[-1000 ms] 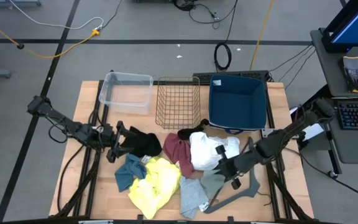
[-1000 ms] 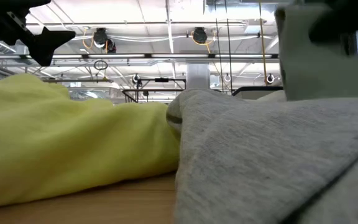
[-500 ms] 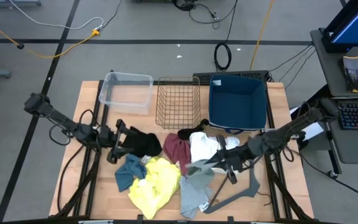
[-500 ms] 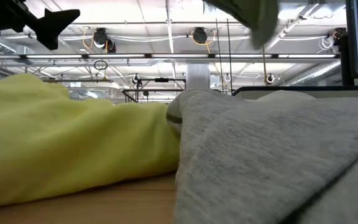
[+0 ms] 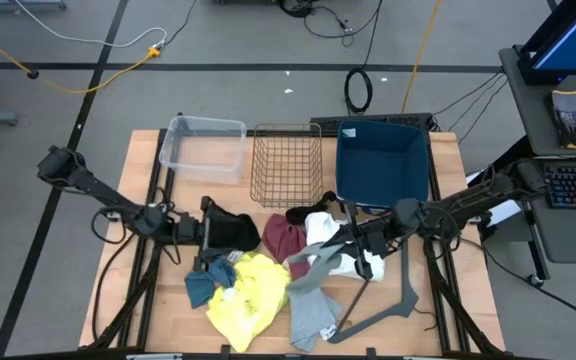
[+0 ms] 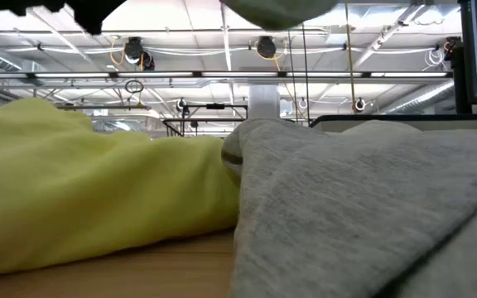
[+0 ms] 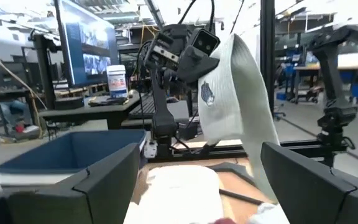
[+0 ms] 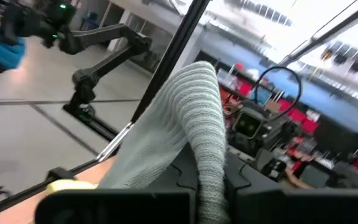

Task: Pick & Place Cloths
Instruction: Put the gray sock into the transparent bin

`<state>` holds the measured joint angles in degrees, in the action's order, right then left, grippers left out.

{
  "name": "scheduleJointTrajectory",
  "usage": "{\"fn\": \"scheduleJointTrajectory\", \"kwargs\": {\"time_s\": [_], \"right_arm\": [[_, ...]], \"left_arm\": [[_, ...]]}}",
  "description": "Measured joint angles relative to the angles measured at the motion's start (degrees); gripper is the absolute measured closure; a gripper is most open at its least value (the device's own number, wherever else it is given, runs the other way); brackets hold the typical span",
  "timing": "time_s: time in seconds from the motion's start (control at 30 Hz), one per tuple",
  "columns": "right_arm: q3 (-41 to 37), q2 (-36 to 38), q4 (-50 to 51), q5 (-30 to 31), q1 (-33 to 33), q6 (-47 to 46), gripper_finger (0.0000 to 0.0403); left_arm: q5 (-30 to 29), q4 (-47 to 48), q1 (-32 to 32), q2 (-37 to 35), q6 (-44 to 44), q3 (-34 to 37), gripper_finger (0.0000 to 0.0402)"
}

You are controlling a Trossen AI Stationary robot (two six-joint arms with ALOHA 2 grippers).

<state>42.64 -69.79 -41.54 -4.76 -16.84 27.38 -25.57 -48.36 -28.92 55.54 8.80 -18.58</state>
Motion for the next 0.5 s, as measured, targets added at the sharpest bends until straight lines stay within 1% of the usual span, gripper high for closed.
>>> {"fn": "scheduleJointTrajectory", "kwargs": {"time_s": [0.2,0.5], "right_arm": [[0.26,-4.81,-6.69,0.09,0.35,2.80,0.0400],[8.22,-13.17,-4.75,0.93,0.37,8.16,0.0400]], "left_arm": [[0.01,0.13,0.09,7.53,4.28,-7.35,0.0062],[0.05,0.29,1.59,17.02,4.38,-15.28,0.0062]]}}
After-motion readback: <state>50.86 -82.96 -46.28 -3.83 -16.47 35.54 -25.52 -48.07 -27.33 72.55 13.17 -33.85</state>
